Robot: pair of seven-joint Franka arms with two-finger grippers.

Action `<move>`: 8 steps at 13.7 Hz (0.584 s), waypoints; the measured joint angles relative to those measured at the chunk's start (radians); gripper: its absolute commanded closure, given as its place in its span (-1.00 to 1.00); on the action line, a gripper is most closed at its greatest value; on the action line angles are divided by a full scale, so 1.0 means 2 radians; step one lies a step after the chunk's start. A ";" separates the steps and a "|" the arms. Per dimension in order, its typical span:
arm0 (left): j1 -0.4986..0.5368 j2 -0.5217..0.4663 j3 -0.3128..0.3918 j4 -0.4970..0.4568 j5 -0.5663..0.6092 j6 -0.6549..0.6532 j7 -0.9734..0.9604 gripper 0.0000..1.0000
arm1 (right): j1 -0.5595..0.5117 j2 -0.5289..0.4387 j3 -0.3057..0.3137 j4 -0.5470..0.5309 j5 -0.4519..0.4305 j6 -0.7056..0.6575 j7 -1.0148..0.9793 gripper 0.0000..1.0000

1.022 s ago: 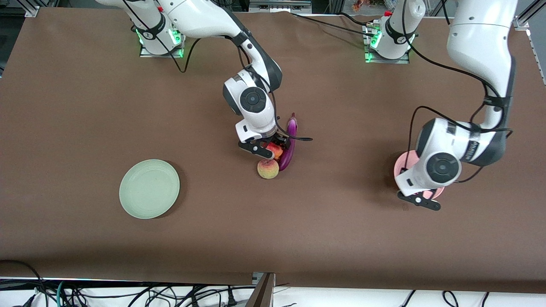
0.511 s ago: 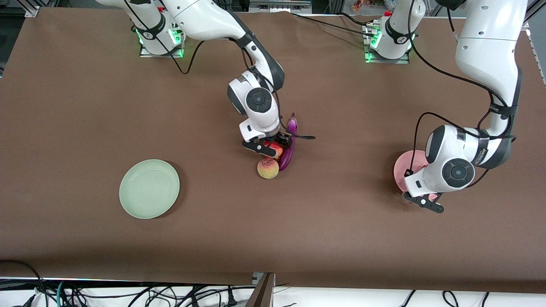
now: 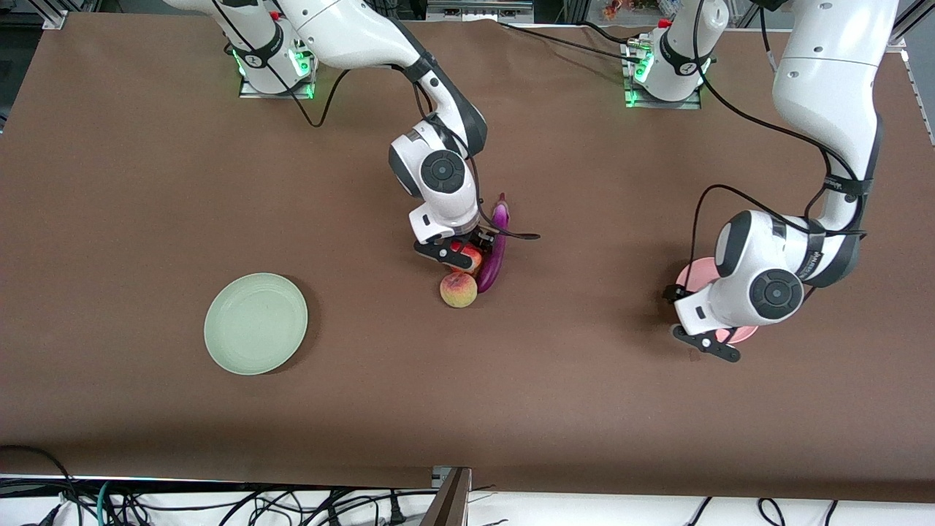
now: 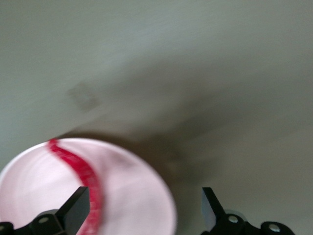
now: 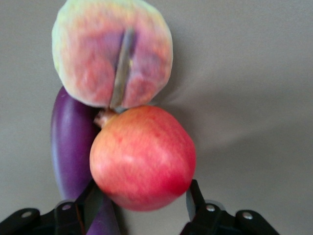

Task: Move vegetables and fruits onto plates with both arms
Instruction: 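Lower the chili onto the pink plate and open the left gripper, then move the left gripper back to the purple eggplant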

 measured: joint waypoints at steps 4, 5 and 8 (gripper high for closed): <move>-0.003 -0.009 -0.042 0.002 -0.058 -0.004 -0.017 -1.00 | -0.001 0.001 -0.008 0.001 0.000 0.000 -0.011 -0.32; -0.005 -0.010 -0.047 0.002 -0.078 -0.004 -0.030 -1.00 | -0.001 0.001 -0.009 0.002 0.000 0.000 -0.012 -0.99; -0.016 -0.010 -0.050 0.002 -0.153 0.000 -0.049 -1.00 | -0.001 0.001 -0.009 0.002 -0.002 0.000 -0.014 -1.00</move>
